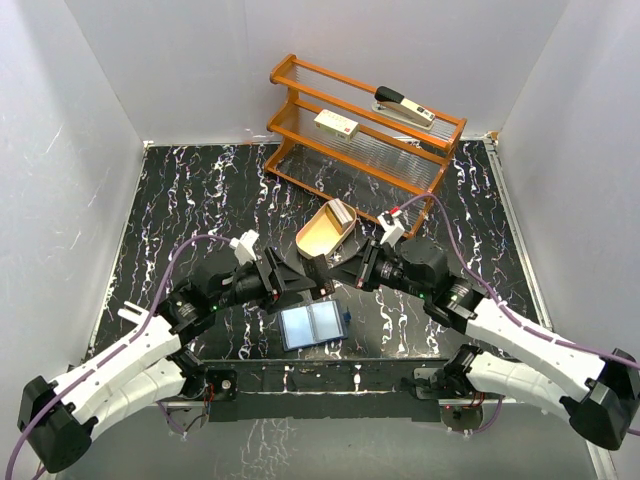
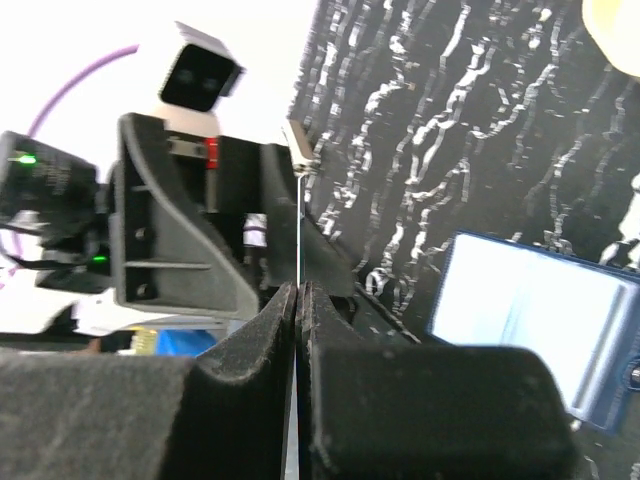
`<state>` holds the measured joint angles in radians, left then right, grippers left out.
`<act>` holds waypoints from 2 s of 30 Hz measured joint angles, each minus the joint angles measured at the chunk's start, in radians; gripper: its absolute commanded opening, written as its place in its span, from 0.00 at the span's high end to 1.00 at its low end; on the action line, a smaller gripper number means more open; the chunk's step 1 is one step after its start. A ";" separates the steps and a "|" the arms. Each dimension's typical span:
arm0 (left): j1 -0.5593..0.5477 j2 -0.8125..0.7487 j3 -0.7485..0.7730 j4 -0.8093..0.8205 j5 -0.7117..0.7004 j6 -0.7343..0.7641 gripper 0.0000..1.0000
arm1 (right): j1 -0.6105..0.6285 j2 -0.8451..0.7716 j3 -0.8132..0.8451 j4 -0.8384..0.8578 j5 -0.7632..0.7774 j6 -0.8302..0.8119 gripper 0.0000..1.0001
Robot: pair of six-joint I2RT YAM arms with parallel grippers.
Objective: Put the credit cards into the card holder
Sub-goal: Pick up the credit card from the storage box, then insert the credit card into the card holder.
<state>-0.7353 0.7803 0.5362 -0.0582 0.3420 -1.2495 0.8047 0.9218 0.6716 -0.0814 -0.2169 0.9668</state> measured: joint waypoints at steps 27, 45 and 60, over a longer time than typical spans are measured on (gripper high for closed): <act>-0.003 -0.026 -0.114 0.161 0.003 -0.078 1.00 | 0.000 -0.073 -0.090 -0.033 0.051 0.106 0.65; 0.000 0.129 -0.259 0.112 -0.019 0.043 1.00 | 0.010 0.305 0.006 -0.261 0.151 -0.165 0.51; 0.052 0.219 -0.294 0.257 0.048 0.089 1.00 | 0.029 0.492 0.134 -0.286 0.161 -0.322 0.53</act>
<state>-0.6830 0.9997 0.2417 0.1993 0.3897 -1.1606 0.8333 1.4143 0.8051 -0.3676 -0.0555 0.6453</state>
